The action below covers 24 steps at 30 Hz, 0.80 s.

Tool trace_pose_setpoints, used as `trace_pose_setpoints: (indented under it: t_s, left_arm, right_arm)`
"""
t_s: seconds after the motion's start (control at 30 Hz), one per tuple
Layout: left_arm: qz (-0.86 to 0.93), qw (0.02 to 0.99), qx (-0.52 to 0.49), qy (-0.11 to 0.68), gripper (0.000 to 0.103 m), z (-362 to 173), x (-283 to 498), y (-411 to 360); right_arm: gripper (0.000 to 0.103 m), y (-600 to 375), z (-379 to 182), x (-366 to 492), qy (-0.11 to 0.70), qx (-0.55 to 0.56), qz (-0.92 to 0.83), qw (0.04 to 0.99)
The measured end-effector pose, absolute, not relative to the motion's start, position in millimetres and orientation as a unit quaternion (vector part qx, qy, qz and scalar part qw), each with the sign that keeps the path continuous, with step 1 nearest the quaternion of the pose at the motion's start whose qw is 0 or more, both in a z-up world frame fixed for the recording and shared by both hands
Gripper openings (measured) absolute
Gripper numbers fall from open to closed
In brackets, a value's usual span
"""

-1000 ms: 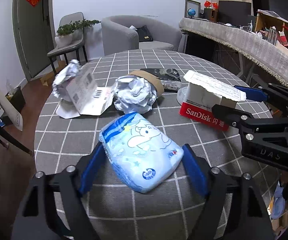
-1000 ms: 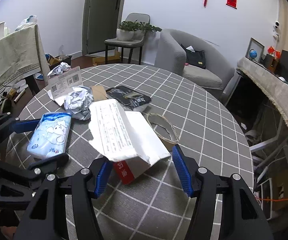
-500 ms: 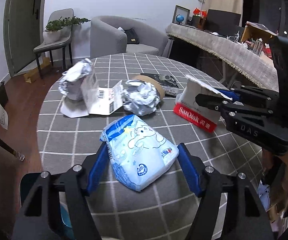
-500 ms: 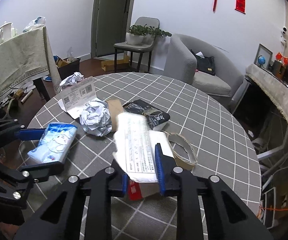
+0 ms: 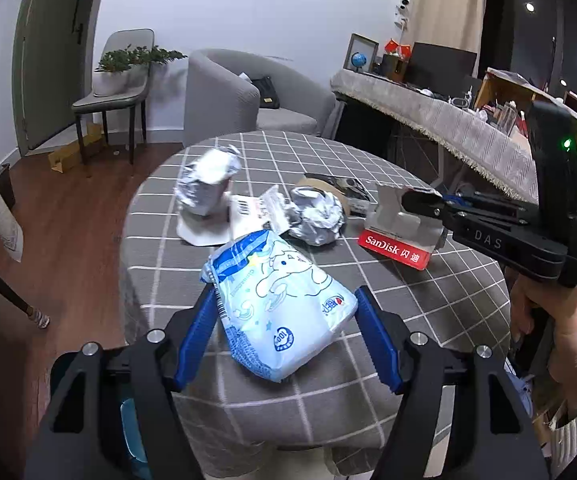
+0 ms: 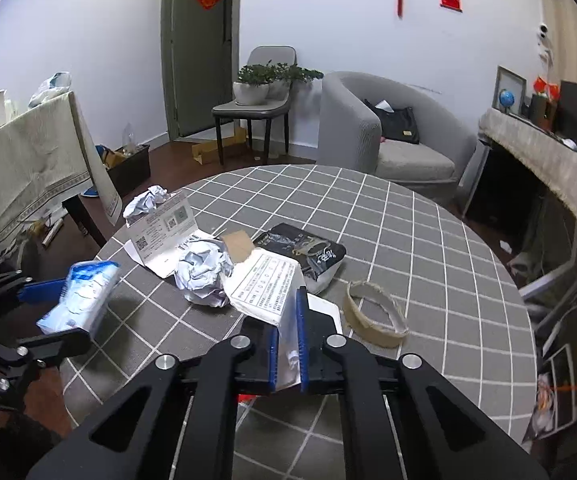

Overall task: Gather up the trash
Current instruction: 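Lift the blue diaper pack with the left tool while right lifts the SanDisk box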

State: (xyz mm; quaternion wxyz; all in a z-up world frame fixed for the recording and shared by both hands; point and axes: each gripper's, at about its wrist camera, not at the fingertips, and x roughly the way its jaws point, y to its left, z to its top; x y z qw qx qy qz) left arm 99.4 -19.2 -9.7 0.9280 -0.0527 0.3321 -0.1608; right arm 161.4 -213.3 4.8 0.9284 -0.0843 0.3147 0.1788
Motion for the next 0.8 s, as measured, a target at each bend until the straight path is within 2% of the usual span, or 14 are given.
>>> trace_pose_setpoints:
  t_s: [0.13,0.5,0.8]
  left_arm:
    - [-0.156,0.931,-0.057,0.324,0.071,-4.1,88.0,-8.3]
    - [-0.118,0.942,-0.040,0.311,0.071,-2.6,67.3,35.5]
    - [-0.078,0.941,-0.039,0.326,0.071,-19.3,66.3,85.3]
  right_arm:
    - [0.002,-215.6,10.2,152.3,0.299,-0.066,0.166,0.937]
    - [0.002,-186.8,35.2,121.1,0.241,-0.048,0.181,0.952]
    - [0.002,-167.1,40.3,125.5,0.237,0.001,0.223,0.946]
